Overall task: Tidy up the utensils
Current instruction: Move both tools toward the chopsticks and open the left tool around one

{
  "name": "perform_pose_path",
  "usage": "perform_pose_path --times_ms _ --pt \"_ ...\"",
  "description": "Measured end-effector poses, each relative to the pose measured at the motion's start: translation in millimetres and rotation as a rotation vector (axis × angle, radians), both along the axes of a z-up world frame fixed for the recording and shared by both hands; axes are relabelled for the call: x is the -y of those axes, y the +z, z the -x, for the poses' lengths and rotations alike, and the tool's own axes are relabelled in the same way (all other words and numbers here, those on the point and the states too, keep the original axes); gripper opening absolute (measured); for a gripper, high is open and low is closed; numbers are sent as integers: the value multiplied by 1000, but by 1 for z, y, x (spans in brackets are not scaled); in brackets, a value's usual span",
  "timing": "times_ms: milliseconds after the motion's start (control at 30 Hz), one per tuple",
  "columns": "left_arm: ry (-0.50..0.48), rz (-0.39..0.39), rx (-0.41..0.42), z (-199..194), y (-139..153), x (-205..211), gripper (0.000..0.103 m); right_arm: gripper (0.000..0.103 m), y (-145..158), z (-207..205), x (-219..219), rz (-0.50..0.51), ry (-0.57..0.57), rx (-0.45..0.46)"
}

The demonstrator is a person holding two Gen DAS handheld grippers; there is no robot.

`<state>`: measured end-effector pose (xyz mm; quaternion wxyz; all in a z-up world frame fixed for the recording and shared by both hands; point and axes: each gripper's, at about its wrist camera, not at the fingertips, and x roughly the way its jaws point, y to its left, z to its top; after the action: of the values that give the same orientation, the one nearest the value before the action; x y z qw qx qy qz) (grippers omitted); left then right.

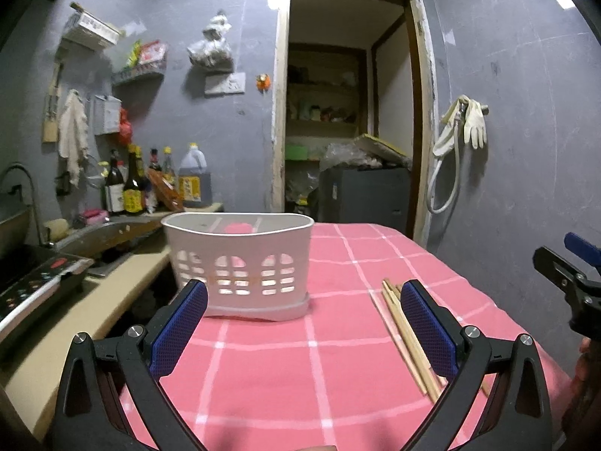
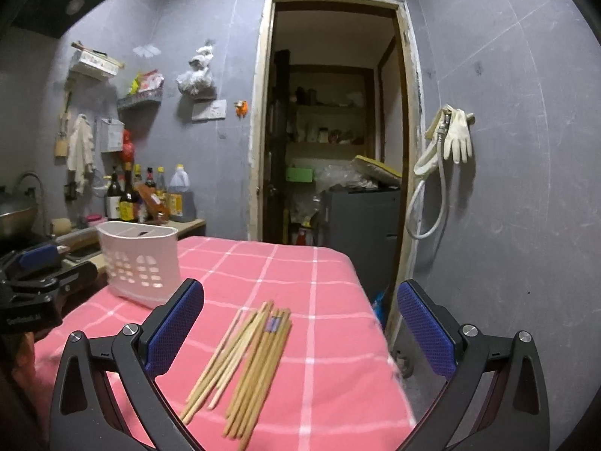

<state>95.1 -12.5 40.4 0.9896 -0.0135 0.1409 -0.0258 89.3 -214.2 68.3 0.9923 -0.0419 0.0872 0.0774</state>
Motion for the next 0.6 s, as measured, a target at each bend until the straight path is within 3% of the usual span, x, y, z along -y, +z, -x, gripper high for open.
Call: perform_pose_path --times_ms 133,333,500,600 --pt "-24 13 -62 -28 0 8 101 103 -3 -28 4 -18 -12 -64" --pt "-44 -9 -84 -61 -8 25 101 103 -10 -62 6 -41 0 -125" --pt "-85 5 -189 -87 -24 31 101 103 -24 -92 11 -60 9 -246" --pt "-107 27 -258 -101 -32 30 100 92 -34 -107 15 -66 4 -318"
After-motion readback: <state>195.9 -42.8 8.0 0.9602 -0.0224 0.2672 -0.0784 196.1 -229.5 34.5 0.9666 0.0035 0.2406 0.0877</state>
